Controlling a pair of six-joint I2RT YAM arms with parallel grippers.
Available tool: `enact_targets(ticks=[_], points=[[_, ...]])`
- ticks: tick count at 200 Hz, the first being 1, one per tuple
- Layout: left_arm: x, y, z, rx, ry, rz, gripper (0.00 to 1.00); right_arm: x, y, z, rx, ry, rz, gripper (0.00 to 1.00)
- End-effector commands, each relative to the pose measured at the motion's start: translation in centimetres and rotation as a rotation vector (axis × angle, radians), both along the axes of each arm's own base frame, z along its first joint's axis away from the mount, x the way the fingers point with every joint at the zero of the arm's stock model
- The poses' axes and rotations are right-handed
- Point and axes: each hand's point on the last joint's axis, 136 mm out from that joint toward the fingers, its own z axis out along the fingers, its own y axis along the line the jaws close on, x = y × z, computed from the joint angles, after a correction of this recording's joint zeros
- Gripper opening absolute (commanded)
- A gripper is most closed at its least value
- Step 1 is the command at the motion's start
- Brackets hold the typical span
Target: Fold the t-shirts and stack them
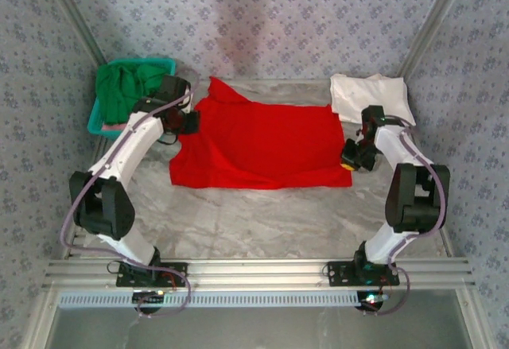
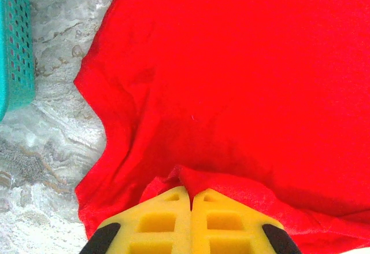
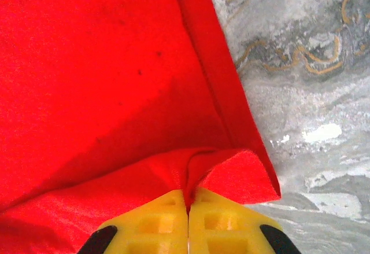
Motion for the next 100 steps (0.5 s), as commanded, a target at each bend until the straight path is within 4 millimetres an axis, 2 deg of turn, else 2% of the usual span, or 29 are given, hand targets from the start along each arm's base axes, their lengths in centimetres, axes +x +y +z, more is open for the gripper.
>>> enact_targets(ticks=[1,37,61,76,100], points=[[0.5,0.3,0.4,0.031,-0.012,-0.024,0.0,1.0,0.1,0.2,0.003,-0.004,0.023,0.1],[2.2,0.6,-0.1,0.054,-0.023,-0.025,0.0,2.2,0.4,-0.5,0.042,-0.003,0.005,0.11],[4.5,0.2,0.0,0.062,-0.051,-0.036,0.0,3.8,0.6,-0.2,0.087,-0.031,-0.027,0.21],[6.2,-0.3,0.1,0.064,-0.065,-0.045,0.0,5.1,0.8,0.4,0.134,-0.06,-0.05,0.3],[8.7,-1.0,0.1,0.073,-0.069,-0.059,0.0,6.5,0.7,2.2,0.154,-0.117,-0.064,0.31]])
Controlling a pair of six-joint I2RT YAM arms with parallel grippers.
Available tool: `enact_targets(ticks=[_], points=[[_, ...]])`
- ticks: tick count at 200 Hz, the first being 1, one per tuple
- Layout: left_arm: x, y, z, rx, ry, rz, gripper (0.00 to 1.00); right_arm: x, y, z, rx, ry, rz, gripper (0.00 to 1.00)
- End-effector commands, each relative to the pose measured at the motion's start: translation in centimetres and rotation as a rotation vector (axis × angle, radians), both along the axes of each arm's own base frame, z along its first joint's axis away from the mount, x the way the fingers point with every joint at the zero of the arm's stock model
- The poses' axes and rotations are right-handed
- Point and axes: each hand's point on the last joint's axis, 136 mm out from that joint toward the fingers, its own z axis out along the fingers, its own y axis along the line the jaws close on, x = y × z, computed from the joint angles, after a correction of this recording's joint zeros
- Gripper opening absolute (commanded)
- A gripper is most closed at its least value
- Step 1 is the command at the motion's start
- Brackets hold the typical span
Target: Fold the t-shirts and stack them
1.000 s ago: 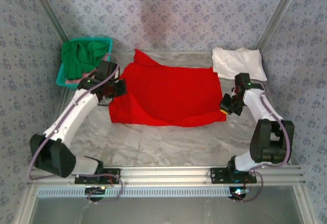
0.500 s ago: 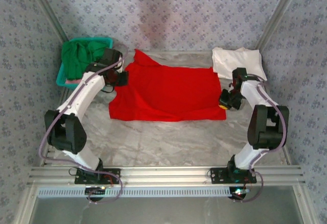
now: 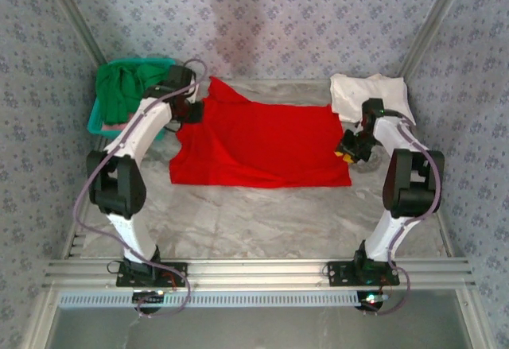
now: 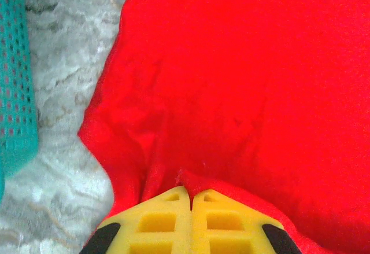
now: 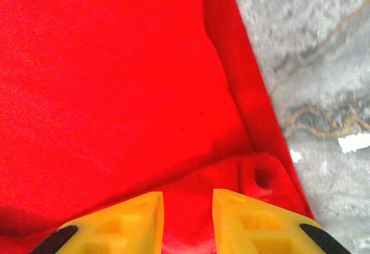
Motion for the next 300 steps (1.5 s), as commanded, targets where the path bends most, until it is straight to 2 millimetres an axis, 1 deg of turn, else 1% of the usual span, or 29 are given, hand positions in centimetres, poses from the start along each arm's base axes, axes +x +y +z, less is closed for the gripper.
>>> enact_targets(ticks=[1,11,20,34,41,43,47,49,53,77,97,129,144,151,153,155,160,187,211,217,219,271,287,300], points=[[2.8,-0.2,1.2,0.02,-0.052,-0.019,0.0,2.2,0.3,2.5,0.055,-0.081,-0.028,0.31],[3.6,-0.4,1.1,0.022,-0.06,-0.02,0.0,2.4,0.4,3.4,0.069,-0.124,-0.036,0.31],[4.2,-0.6,0.9,0.022,-0.063,-0.024,0.0,2.2,0.6,3.9,0.096,-0.155,-0.059,0.32],[4.8,-0.7,0.7,0.024,-0.058,-0.028,0.0,1.6,0.4,4.1,0.115,-0.182,-0.079,0.32],[4.7,-0.7,-0.2,0.035,-0.035,-0.03,0.0,1.0,0.4,3.9,0.114,-0.18,-0.087,0.33],[5.0,-0.7,0.5,0.035,-0.05,-0.029,0.0,0.9,0.4,3.8,0.114,-0.18,-0.088,0.33],[5.1,-0.6,0.5,0.042,-0.051,-0.027,0.0,0.8,0.4,4.1,0.115,-0.189,-0.087,0.33],[5.1,-0.6,0.5,0.044,-0.05,-0.026,0.0,0.1,0.5,3.3,0.118,-0.167,-0.089,0.33],[5.2,-0.5,0.3,0.052,-0.047,-0.025,0.0,-0.4,0.6,3.0,0.122,-0.159,-0.09,0.33],[5.0,-0.2,-0.5,0.07,-0.021,-0.03,0.0,-2.6,1.0,2.1,0.118,-0.142,-0.095,0.38],[4.8,0.0,-0.8,0.083,-0.005,-0.034,0.0,-4.2,1.2,1.2,0.12,-0.107,-0.095,0.39],[4.3,0.6,-0.1,0.079,-0.006,-0.02,0.0,-6.3,1.4,-0.4,0.113,-0.037,-0.087,0.39],[3.9,0.9,0.5,0.075,-0.013,-0.01,0.0,-7.0,1.1,-1.1,0.096,-0.014,-0.094,0.39],[3.8,0.9,1.1,0.07,-0.029,-0.009,0.0,-7.2,1.0,-1.5,0.093,-0.005,-0.095,0.4],[3.9,0.9,1.3,0.069,-0.037,-0.008,0.0,-7.2,1.0,-1.5,0.094,-0.005,-0.096,0.4],[3.6,1.0,0.8,0.071,-0.023,-0.006,0.0,-7.3,1.0,-1.6,0.095,-0.003,-0.096,0.41],[3.3,1.1,0.7,0.069,-0.024,-0.004,0.0,-7.3,1.1,-1.8,0.099,0.0,-0.096,0.41],[3.0,1.3,1.5,0.065,-0.051,0.006,0.0,-7.1,1.0,-2.3,0.107,-0.001,-0.104,0.43],[2.9,1.4,1.7,0.071,-0.053,0.009,0.0,-6.8,0.7,-2.6,0.094,-0.004,-0.112,0.46],[2.9,1.4,1.7,0.071,-0.052,0.01,0.0,-7.0,0.7,-2.8,0.095,0.005,-0.116,0.46],[2.9,1.4,1.7,0.07,-0.053,0.009,0.0,-6.6,0.7,-2.8,0.095,-0.012,-0.118,0.46],[2.8,1.3,2.0,0.063,-0.058,0.009,0.0,-4.6,0.6,-3.6,0.119,-0.058,-0.154,0.47],[2.7,1.4,2.1,0.062,-0.061,0.01,0.0,-4.3,0.6,-3.9,0.123,-0.063,-0.162,0.47],[2.7,1.4,2.1,0.06,-0.06,0.013,0.0,-4.0,0.7,-3.9,0.13,-0.074,-0.167,0.44]])
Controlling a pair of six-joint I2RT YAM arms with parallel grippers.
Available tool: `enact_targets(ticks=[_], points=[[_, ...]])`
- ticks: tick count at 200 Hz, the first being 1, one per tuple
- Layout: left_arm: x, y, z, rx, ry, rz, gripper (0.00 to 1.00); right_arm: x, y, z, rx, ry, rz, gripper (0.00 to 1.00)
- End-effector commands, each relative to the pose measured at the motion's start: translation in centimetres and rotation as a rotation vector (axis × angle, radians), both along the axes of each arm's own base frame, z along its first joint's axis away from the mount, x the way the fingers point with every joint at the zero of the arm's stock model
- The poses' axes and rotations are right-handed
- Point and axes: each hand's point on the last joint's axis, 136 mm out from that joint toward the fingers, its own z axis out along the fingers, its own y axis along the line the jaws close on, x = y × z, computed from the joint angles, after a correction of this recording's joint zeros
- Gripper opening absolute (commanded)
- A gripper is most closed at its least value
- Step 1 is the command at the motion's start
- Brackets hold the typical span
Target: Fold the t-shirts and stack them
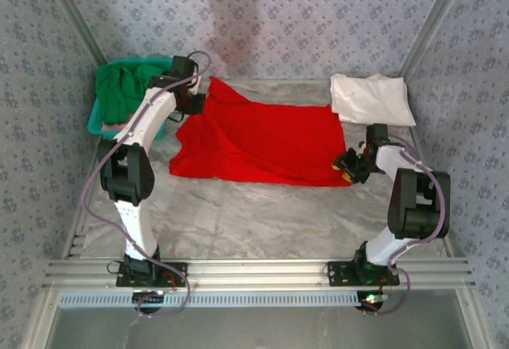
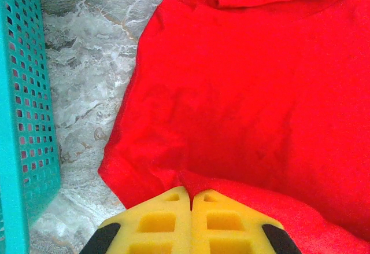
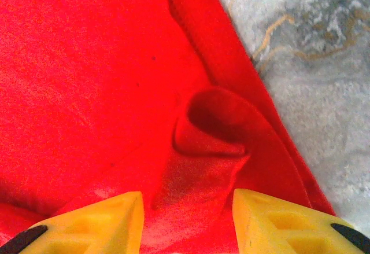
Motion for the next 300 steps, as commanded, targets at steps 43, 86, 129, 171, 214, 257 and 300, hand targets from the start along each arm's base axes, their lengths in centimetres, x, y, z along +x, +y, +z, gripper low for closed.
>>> enact_targets(ticks=[43,86,129,171,214,257,300], points=[[-0.3,0.5,2.7,-0.015,-0.066,0.021,0.0,0.7,-0.4,-0.3,0.012,-0.034,-0.055,0.2],[-0.8,0.8,3.4,-0.016,-0.078,0.032,0.0,0.4,-1.0,1.0,0.0,-0.068,-0.074,0.01],[-1.6,1.8,4.3,-0.025,-0.102,0.073,0.0,0.3,-1.4,2.3,0.004,-0.099,-0.087,0.0],[-4.5,2.1,6.4,-0.079,-0.121,0.096,0.0,-0.9,-0.9,5.4,0.015,-0.128,-0.074,0.0],[-11.5,2.7,7.0,-0.149,-0.094,0.109,0.0,-5.4,-0.4,6.4,0.014,-0.074,-0.045,0.0],[-20.5,4.6,5.3,-0.178,-0.013,0.162,0.0,-10.5,0.4,5.3,0.013,-0.019,-0.036,0.0],[-27.9,4.6,5.6,-0.316,0.03,0.209,0.0,-12.9,0.7,5.4,0.009,-0.041,-0.056,0.0]])
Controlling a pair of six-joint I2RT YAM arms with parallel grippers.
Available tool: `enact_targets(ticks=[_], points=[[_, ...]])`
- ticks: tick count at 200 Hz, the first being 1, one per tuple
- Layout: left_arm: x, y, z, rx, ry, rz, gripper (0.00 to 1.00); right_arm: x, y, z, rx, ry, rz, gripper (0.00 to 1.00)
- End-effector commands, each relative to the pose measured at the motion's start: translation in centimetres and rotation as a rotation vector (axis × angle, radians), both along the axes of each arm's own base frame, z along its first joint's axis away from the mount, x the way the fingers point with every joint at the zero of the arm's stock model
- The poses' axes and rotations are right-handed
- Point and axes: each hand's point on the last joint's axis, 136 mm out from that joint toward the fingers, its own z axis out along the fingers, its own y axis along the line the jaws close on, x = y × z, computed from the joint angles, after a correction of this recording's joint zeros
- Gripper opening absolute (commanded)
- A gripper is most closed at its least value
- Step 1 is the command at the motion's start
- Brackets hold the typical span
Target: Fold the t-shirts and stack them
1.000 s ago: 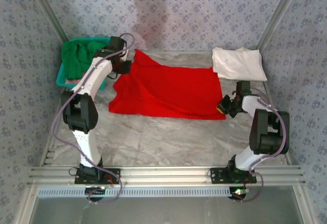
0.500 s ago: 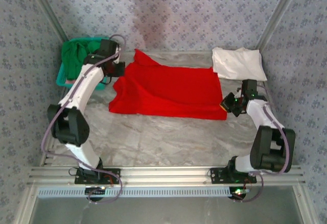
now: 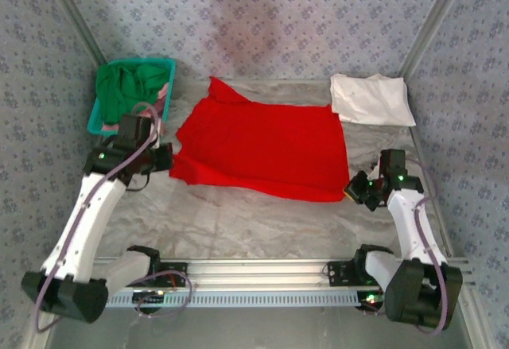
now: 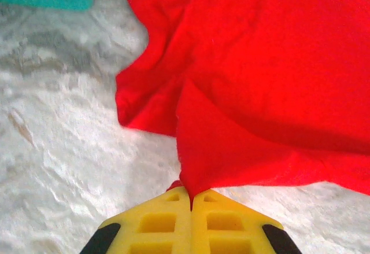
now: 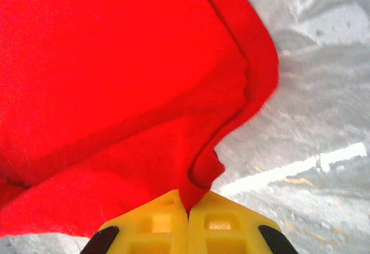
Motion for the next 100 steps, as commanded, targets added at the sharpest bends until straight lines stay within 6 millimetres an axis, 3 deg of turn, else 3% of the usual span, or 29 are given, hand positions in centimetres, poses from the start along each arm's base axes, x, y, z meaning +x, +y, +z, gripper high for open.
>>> enact_targets(ticks=[1,43,76,100], points=[[-4.4,-0.2,-0.4,-0.1,0.072,0.037,0.0,-1.9,0.2,-0.1,0.003,0.026,-0.007,0.0],[-8.3,-0.5,-2.0,-0.196,0.136,0.087,0.0,-2.4,0.4,-0.2,0.006,0.009,-0.008,0.0],[-12.1,1.5,-3.0,-0.185,0.171,0.194,0.0,-2.5,0.3,-0.2,0.0,0.009,-0.013,0.0],[-12.4,1.3,-3.6,-0.215,0.166,0.202,0.0,-2.1,0.3,-0.3,0.003,0.002,-0.011,0.0]])
